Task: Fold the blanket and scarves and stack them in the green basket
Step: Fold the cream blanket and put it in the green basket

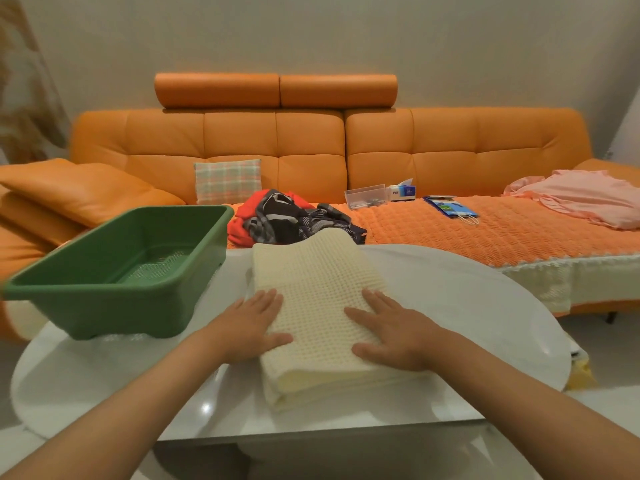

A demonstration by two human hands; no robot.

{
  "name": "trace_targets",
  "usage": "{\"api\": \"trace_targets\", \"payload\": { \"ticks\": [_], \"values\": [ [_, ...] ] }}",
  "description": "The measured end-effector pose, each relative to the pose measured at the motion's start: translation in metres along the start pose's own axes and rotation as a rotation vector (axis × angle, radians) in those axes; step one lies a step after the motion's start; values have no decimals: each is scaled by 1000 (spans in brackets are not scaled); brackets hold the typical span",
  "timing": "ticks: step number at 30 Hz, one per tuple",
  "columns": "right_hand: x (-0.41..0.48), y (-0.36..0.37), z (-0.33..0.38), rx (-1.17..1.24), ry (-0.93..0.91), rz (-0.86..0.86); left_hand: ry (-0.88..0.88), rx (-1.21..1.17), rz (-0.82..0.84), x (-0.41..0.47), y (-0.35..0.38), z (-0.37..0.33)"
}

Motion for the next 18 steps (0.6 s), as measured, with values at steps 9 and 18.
{"api": "trace_targets", "payload": {
  "ticks": [9,18],
  "values": [
    [-24,3,18,-192,-287,-98,339,-170,-222,-82,-19,-54],
    [-36,2,15,-414,-143,-130,416,-25,-388,-78,0,-46]
  ]
}}
Point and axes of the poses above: each hand's wrist, its own x-axis towards the middle knuckle, its own y-axis out of the palm, z = x × y, the point moved 8 cm from there along x, towards the middle knuckle, and after that the axes turned 15 degrees about -y, right-handed, at the moved point
